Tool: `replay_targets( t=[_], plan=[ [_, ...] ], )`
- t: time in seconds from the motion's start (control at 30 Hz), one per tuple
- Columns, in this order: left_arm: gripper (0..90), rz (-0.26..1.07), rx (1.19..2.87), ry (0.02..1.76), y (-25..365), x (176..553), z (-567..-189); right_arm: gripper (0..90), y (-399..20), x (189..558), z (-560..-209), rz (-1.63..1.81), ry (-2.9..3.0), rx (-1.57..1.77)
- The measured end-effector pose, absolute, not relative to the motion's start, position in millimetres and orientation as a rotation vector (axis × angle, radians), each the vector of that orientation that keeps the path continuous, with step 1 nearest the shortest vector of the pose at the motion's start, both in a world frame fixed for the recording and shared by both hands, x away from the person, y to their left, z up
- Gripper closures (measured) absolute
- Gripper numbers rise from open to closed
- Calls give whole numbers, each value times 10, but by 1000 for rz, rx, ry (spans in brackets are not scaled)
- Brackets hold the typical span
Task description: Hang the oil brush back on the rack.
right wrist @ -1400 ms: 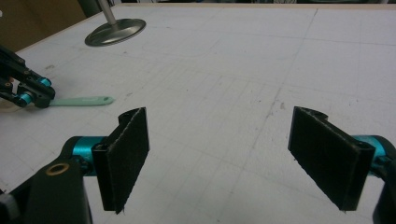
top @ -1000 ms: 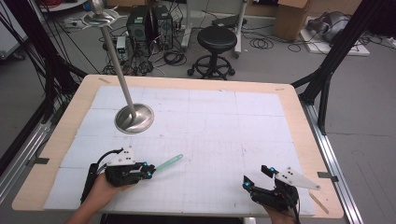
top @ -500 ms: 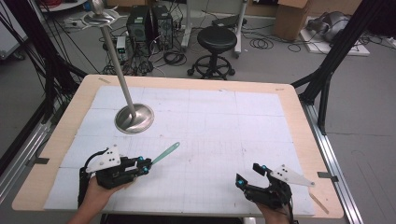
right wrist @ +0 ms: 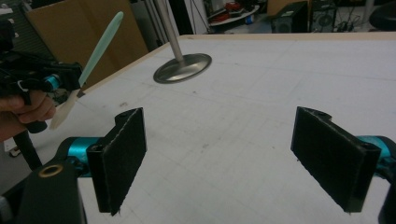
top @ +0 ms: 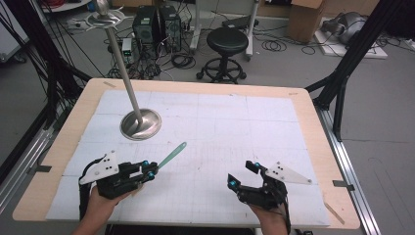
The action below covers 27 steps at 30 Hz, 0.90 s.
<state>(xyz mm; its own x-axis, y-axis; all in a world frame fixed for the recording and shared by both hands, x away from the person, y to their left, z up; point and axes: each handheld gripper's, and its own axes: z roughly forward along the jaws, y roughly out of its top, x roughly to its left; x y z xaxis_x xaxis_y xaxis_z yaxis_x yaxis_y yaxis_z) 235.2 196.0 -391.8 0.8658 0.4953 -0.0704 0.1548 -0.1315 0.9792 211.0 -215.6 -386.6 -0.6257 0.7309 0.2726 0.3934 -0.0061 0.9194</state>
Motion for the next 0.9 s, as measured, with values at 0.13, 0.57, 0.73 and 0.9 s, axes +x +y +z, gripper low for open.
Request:
replay_targets(
  t=[0.13, 0.57, 0.73, 0.9],
  plan=[
    [814, 317, 1693, 506, 1963, 2337, -3908, 170, -1983, 2183, -3803, 1698, 2010, 1131],
    [813, 317, 1687, 494, 1881, 2298, -3908, 288, -1440, 2364, -3599, 1795, 2118, 984],
    [812, 316, 1682, 489, 1856, 2280, -3907, 374, -1316, 2391, -3521, 1827, 2140, 929],
    [812, 314, 1679, 484, 1839, 2270, -3906, 425, -1177, 2435, -3498, 1838, 2172, 935]
  ],
)
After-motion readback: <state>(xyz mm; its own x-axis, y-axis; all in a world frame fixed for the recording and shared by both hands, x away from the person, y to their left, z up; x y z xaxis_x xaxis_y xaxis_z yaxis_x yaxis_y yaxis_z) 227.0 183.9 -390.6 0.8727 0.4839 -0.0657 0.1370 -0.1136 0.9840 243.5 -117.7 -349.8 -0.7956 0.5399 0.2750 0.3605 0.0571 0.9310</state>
